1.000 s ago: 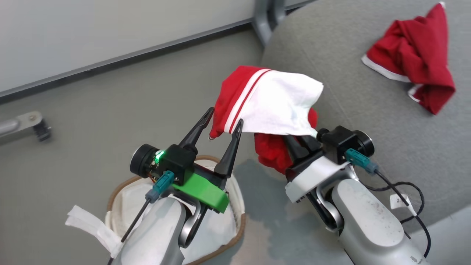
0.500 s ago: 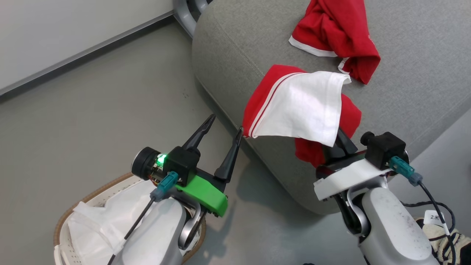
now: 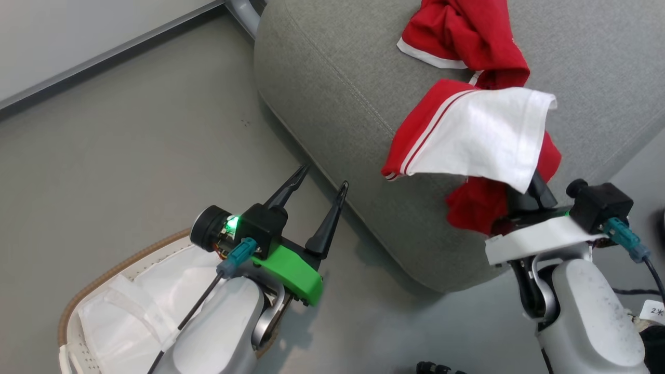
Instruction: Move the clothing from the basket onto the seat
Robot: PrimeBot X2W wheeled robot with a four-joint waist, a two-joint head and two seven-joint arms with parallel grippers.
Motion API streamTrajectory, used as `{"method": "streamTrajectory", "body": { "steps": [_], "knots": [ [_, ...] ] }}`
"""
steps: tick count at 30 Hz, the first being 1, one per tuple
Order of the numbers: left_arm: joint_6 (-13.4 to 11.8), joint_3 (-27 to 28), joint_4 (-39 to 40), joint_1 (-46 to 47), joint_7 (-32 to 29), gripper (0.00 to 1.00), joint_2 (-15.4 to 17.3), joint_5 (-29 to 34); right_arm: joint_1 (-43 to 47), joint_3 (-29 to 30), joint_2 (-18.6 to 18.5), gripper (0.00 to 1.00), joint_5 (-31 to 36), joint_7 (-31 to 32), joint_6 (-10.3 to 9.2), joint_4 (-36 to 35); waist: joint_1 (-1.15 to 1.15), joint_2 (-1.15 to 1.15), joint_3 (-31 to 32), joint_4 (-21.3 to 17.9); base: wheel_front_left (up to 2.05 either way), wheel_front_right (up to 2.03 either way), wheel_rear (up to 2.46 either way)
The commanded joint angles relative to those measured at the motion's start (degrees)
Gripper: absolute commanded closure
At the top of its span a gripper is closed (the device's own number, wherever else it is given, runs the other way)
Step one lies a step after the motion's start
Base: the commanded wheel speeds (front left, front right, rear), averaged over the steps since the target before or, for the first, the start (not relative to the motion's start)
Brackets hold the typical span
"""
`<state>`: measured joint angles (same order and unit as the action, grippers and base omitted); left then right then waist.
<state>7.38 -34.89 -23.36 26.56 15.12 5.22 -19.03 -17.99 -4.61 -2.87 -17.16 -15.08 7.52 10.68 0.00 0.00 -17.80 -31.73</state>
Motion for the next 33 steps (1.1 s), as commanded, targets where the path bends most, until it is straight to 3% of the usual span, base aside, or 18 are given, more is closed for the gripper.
{"method": "streamTrajectory", "body": {
  "steps": [1,7,16,25,33],
  "knots": [
    [0.19,0.26,-0.18,1.06,0.04,0.0,0.99,-0.25,-2.05,0.45,-0.13,1.0,1.42,-0.12,-0.06,-0.16,0.0,0.0,-1.0,-0.04,0.0,0.0,0.0],
    [0.19,1.1,-0.43,1.43,0.04,0.0,3.0,0.6,-11.38,3.67,-0.45,1.0,6.85,-0.12,-0.06,1.61,0.0,0.0,-4.76,0.01,0.0,0.0,0.0],
    [0.17,4.12,0.88,1.64,0.03,0.0,5.44,2.55,-29.53,6.77,-7.51,1.0,12.39,-0.13,-0.07,9.53,0.0,0.0,-11.17,0.72,0.0,0.0,0.0],
    [0.18,3.91,2.05,3.98,0.04,0.0,5.45,3.99,-41.77,16.34,-15.25,1.0,16.96,-0.12,-0.07,19.72,0.0,0.0,-16.69,6.47,0.0,0.0,0.0],
    [0.18,2.82,2.45,5.97,0.04,0.0,5.2,4.02,-45.45,22.31,-19.71,1.0,20.92,-0.12,-0.07,28.56,0.0,0.0,-19.77,11.14,0.0,0.0,0.0]
  ]
}}
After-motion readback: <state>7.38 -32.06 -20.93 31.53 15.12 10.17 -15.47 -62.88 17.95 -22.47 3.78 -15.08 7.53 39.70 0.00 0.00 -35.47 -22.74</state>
